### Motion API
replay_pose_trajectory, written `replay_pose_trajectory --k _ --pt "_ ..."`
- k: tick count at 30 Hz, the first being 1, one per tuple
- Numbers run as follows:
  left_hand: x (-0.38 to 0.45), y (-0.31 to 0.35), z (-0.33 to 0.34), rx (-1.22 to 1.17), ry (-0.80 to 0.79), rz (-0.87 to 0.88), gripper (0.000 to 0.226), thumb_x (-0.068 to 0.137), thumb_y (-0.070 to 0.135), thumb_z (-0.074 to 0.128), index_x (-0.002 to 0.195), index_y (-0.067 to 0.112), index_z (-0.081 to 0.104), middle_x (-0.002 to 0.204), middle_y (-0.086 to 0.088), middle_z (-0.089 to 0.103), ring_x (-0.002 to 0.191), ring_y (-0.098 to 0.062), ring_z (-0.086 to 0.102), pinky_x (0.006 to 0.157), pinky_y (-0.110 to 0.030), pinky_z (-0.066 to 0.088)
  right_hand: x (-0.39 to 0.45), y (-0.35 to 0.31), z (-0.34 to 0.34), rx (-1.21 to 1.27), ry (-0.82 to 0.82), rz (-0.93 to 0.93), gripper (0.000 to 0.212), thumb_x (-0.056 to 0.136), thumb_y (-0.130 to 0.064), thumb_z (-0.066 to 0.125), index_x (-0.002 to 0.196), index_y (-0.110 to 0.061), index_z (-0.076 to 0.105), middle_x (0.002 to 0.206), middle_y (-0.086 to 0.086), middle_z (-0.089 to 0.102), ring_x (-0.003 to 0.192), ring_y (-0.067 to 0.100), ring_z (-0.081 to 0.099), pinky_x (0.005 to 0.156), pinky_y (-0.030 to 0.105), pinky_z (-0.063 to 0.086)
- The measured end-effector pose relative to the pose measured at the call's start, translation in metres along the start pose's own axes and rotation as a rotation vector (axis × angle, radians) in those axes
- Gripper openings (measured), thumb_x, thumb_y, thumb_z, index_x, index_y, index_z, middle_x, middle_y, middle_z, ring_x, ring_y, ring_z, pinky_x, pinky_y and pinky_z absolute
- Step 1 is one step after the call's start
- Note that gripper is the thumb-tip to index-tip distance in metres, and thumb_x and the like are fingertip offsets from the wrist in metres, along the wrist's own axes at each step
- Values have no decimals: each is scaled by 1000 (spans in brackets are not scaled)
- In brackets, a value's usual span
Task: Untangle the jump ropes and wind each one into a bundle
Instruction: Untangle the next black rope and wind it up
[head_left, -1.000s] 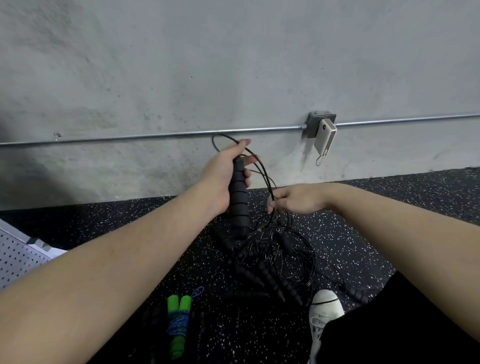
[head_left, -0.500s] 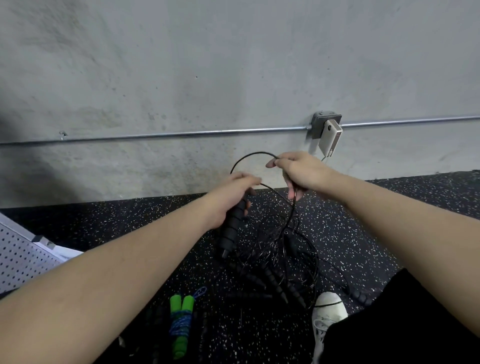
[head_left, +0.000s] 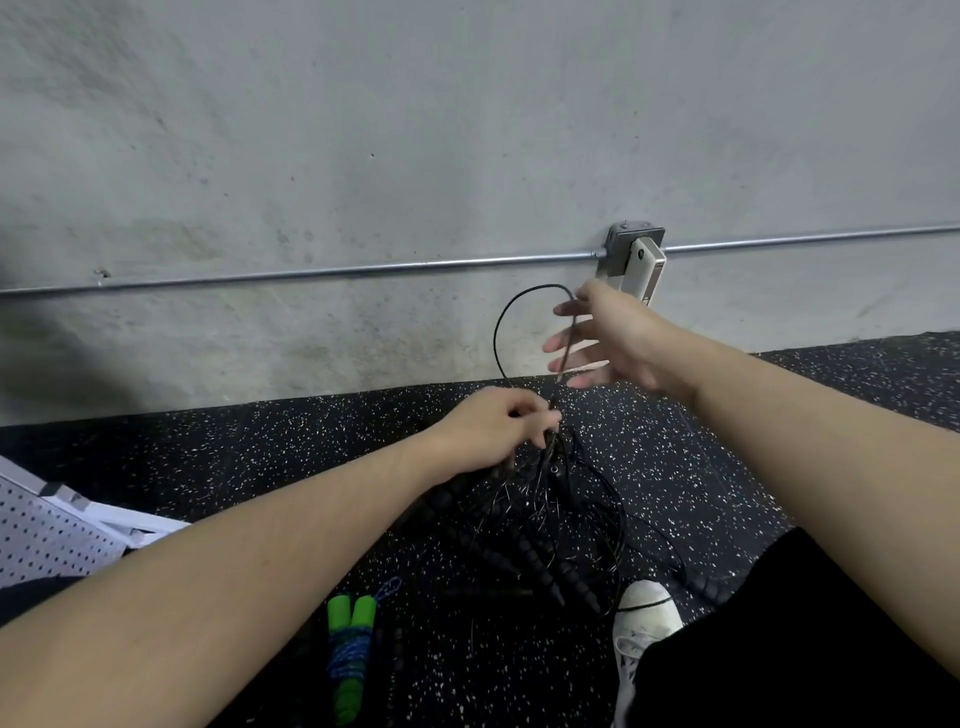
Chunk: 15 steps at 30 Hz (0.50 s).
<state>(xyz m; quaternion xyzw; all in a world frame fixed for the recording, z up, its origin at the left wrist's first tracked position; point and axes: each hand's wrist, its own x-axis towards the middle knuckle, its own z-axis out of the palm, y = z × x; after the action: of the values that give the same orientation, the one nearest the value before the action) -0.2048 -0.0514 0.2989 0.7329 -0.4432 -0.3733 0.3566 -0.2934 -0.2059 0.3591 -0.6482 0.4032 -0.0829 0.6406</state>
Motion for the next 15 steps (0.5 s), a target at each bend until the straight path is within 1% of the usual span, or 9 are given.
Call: replay_pose_trajectory --k 2,4,5,7,9,10,12,13,15 --pt "2 1 -5 -100 97 -16 21 103 37 59 93 24 72 83 5 75 59 -20 56 49 -25 45 3 4 -6 -93 77 17 35 102 -29 24 121 -12 48 89 11 62 67 24 63 49 28 53" --pt "3 5 -13 -260 165 -36 21 104 32 58 93 19 71 79 2 74 53 -18 54 46 -26 44 6 9 -13 -232 121 -20 29 102 -21 31 121 -9 49 88 9 55 62 18 55 46 26 50" --pt "4 8 -17 -370 185 -48 21 104 30 58 93 16 69 78 0 73 49 -16 53 44 -25 44 7 12 -15 -313 77 -41 26 102 -17 34 120 -9 52 85 8 55 61 17 54 45 26 50" --pt "5 14 -23 -586 226 -63 20 103 28 60 90 15 67 76 -3 71 46 -14 51 41 -23 42 6 19 -15 -512 -148 -68 24 104 -15 36 120 -15 54 89 7 60 67 17 59 54 30 58" --pt "7 20 -30 -741 257 -65 20 102 28 60 88 16 66 73 -2 69 45 -14 49 39 -21 41 3 25 -10 -727 -402 -71 32 104 -17 41 134 -26 48 111 4 62 90 19 66 72 35 62" --pt "7 24 -33 -800 264 -65 20 102 28 59 88 16 65 72 -2 68 45 -14 49 39 -21 40 1 28 -6 -813 -492 -74 40 103 -20 45 141 -32 44 121 1 59 103 19 65 81 37 62" --pt "6 30 -40 -894 281 -65 21 103 29 57 87 17 62 70 0 68 45 -13 48 39 -20 39 -1 31 1 -923 -557 -78 44 102 -29 50 145 -40 44 132 -6 57 118 17 59 94 39 57" --pt "6 31 -44 -935 299 -64 21 104 29 56 87 17 62 69 0 67 45 -12 48 39 -20 39 -2 31 4 -958 -554 -86 40 103 -33 49 142 -41 48 134 -8 57 121 16 57 97 40 55" --pt "5 30 -52 -1002 358 -70 22 104 30 55 86 18 62 70 1 67 45 -11 49 40 -19 39 -2 30 4 -996 -542 -92 32 106 -38 42 135 -37 56 133 -11 58 122 17 56 100 43 52"
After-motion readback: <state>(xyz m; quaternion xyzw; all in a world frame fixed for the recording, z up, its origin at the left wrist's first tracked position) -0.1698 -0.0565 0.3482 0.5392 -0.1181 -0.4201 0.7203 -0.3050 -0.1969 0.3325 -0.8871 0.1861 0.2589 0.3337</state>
